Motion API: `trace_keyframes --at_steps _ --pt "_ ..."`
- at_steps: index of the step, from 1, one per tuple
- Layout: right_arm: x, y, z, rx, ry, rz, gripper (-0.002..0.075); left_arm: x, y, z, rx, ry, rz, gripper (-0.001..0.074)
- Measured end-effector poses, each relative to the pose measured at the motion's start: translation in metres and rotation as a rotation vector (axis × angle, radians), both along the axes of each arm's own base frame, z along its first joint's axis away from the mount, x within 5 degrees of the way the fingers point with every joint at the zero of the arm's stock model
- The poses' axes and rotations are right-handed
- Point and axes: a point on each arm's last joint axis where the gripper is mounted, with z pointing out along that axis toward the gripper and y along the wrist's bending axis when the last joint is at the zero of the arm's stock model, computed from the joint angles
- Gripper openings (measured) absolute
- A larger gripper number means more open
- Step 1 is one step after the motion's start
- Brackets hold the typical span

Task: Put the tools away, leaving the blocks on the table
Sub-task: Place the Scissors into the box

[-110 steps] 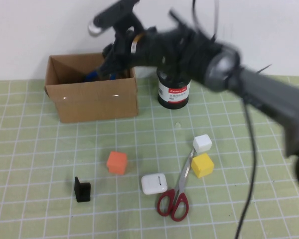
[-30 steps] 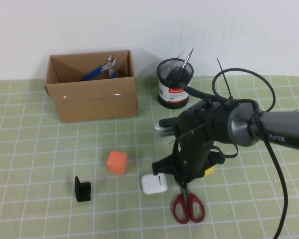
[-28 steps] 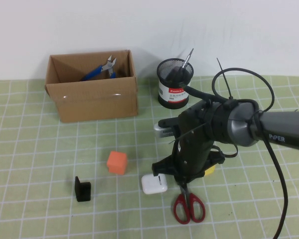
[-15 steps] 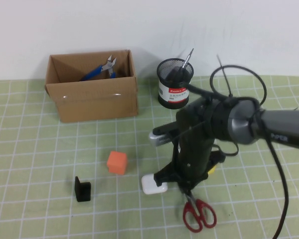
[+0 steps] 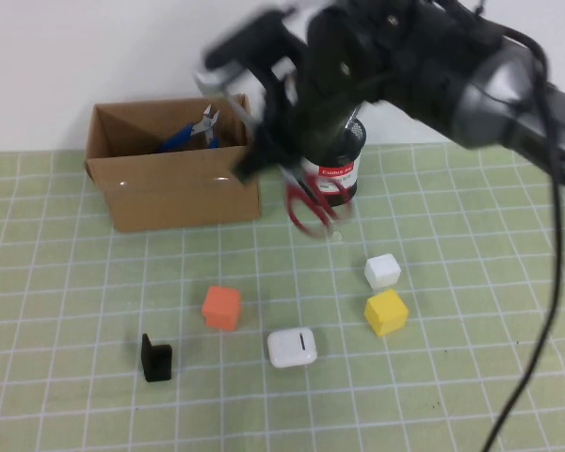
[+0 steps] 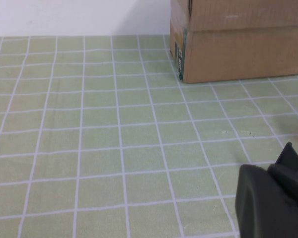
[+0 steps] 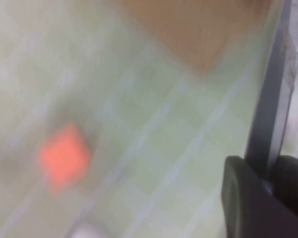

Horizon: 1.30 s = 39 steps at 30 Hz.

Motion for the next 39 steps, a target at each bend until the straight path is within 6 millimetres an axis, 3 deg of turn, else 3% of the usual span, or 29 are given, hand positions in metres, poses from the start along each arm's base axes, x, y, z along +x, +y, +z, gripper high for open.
trace_keyframes --at_steps 4,8,18,22,39 --pt "0.025 0.022 0.019 0.091 -0.196 0.073 0.0058 0.000 0.000 0.000 0.000 0.000 0.000 -0.0004" --pt "0.045 0.045 0.021 0.197 -0.379 0.129 0.0058 0.000 0.000 0.000 0.000 0.000 0.000 -0.0004" --pt "0.079 0.083 -0.036 0.288 -0.644 0.243 0.0058 0.000 0.000 0.000 0.000 0.000 0.000 -0.0004" --pt "0.084 0.086 -0.054 0.212 -0.681 0.300 0.0057 0.000 0.000 0.000 0.000 0.000 0.000 -0.0004" --pt "0.090 0.075 -0.065 0.029 -0.649 0.374 0.0064 0.000 0.000 0.000 0.000 0.000 0.000 -0.0004"
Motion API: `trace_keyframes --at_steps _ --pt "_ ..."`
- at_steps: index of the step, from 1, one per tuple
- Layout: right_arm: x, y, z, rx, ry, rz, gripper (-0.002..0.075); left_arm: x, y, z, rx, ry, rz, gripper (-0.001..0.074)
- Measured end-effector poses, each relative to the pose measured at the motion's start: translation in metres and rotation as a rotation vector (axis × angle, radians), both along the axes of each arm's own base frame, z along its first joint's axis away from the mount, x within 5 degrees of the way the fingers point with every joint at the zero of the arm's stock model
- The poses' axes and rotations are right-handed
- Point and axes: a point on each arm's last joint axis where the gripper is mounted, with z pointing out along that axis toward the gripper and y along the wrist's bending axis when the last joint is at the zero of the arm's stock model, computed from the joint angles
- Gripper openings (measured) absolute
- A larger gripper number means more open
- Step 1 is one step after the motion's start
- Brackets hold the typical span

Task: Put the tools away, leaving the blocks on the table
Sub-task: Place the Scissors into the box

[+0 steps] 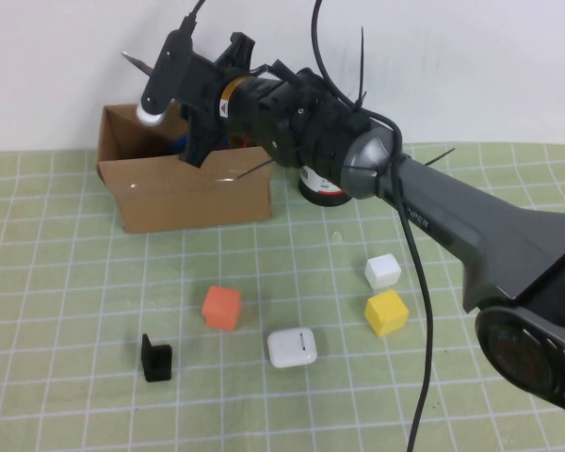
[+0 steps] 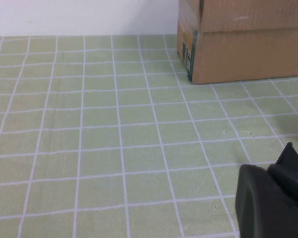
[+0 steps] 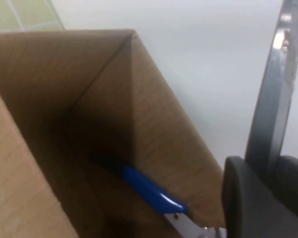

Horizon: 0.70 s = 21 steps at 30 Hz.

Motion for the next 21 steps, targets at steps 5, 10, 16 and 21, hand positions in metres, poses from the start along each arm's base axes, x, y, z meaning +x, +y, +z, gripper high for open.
trace_keyframes --at_steps 5,10,16,21 --pt "0.000 0.000 0.001 -0.025 -0.019 0.011 0.0128 0.000 0.000 0.000 0.000 0.000 0.000 -0.0004" --pt "0.000 0.000 0.002 -0.032 -0.024 0.013 0.0240 0.000 0.000 0.000 0.000 0.000 0.000 -0.0004" --pt "-0.015 -0.003 0.028 -0.045 0.022 0.003 0.0262 0.000 0.000 0.000 0.000 0.000 0.000 -0.0004" --pt "-0.056 -0.017 0.087 0.000 0.224 -0.080 0.0111 0.000 0.000 0.000 0.000 0.000 0.000 -0.0004"
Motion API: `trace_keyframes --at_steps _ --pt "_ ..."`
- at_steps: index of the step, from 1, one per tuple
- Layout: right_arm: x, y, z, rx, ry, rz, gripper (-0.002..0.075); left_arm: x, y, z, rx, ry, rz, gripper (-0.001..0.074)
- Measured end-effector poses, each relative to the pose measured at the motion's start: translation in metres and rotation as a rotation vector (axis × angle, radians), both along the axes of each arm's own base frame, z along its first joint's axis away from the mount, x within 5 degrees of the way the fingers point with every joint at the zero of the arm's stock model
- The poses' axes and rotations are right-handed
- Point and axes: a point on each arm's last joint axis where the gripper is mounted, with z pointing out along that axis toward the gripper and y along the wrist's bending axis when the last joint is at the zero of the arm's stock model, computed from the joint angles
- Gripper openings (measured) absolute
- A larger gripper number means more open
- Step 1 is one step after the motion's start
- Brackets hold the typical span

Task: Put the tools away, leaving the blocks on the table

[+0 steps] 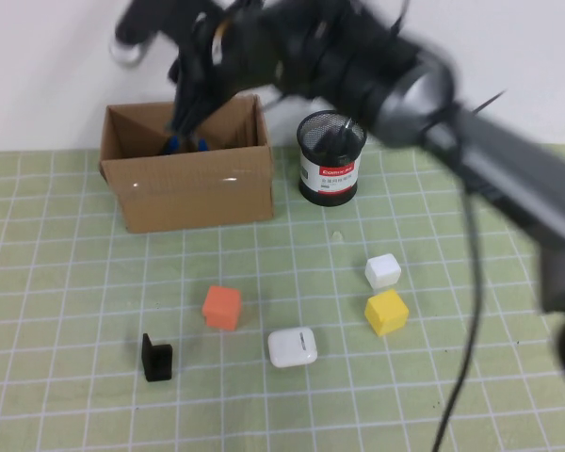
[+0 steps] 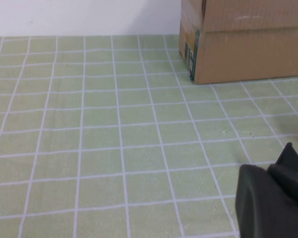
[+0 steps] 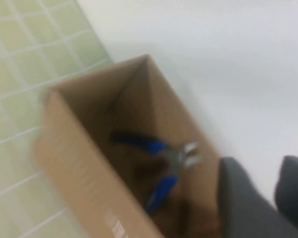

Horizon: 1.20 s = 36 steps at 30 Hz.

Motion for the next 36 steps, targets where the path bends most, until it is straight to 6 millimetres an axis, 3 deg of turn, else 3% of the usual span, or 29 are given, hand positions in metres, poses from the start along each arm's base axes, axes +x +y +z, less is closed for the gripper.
trace_keyframes --at_steps 3,6,17,21,36 --pt "-0.024 -0.021 0.038 0.021 0.095 -0.065 0.0027 0.000 0.000 0.000 0.000 0.000 0.000 -0.0004" --pt "-0.043 -0.040 0.062 0.026 0.174 -0.124 0.0001 0.000 0.000 0.000 0.000 0.000 0.000 -0.0004" --pt "-0.089 -0.079 0.112 0.102 0.339 -0.215 -0.0007 0.000 0.000 0.000 0.000 0.000 0.000 -0.0004" --pt "-0.095 -0.084 0.120 0.097 0.312 -0.194 -0.0007 0.000 0.000 0.000 0.000 0.000 0.000 -0.0004" --pt "-0.096 -0.086 0.122 0.047 0.273 -0.149 -0.0007 0.000 0.000 0.000 0.000 0.000 0.000 -0.0004"
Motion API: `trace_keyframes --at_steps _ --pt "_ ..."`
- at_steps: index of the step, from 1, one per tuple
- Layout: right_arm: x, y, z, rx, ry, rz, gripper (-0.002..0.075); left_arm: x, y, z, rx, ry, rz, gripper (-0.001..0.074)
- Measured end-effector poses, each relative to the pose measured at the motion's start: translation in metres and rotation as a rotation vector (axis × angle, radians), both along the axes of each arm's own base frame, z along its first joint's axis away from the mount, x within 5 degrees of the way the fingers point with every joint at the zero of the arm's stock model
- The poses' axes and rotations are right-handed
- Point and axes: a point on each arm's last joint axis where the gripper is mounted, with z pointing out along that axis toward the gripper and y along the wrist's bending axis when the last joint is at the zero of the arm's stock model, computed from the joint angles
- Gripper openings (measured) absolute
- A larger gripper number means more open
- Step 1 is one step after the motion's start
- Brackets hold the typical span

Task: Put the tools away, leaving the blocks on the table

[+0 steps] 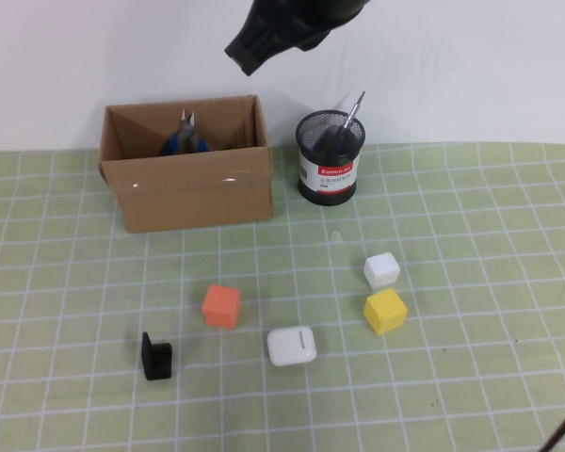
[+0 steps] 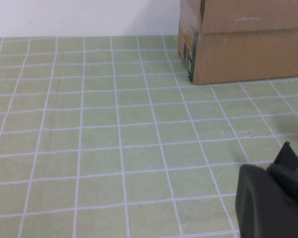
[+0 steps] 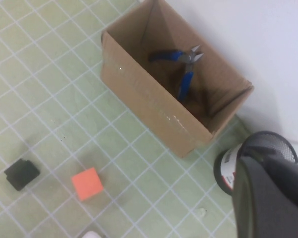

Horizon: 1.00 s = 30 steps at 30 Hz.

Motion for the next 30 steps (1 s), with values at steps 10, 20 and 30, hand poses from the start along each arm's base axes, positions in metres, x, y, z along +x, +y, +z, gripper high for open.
trace_keyframes --at_steps 10,20,30 --pt "-0.058 -0.051 0.011 0.033 -0.104 0.080 -0.0007 0.000 0.000 0.000 0.000 0.000 0.000 -0.0004" --pt "-0.101 -0.130 -0.084 0.160 -0.177 -0.046 -0.0007 0.000 0.000 0.000 0.000 0.000 0.000 -0.0004" --pt "-0.159 -0.229 -0.187 0.303 -0.321 -0.435 -0.0007 0.000 0.000 0.000 0.000 0.000 0.000 -0.0004"
